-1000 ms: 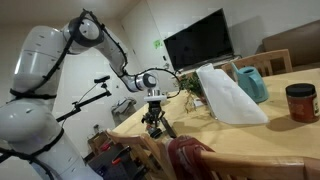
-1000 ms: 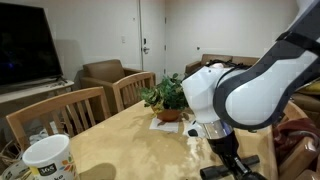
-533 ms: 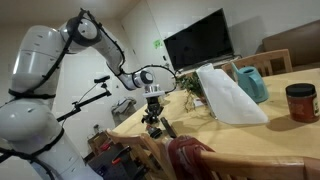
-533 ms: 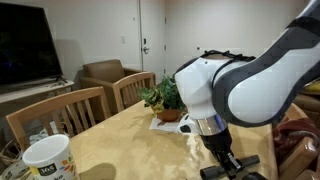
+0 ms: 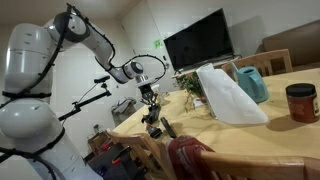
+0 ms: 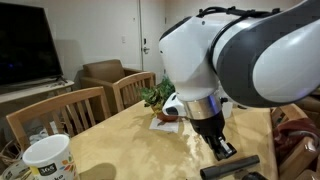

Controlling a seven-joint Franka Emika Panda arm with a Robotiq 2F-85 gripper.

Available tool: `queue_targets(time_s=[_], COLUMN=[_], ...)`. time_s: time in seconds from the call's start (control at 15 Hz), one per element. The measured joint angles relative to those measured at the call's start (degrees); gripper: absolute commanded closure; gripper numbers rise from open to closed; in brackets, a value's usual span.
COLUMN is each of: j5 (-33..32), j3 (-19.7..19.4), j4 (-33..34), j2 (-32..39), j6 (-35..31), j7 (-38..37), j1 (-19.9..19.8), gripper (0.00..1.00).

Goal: Dismantle the vacuum head

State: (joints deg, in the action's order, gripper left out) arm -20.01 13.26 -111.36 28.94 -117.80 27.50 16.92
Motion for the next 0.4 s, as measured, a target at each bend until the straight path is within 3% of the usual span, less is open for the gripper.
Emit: queue_targets(time_s=[0.4], j5=[-2.2], j3=[-1.1], j4=[-0.7], j2=[-0.8], j6=[0.2], j7=[-10.8], j1=[0.3], gripper=[0.96])
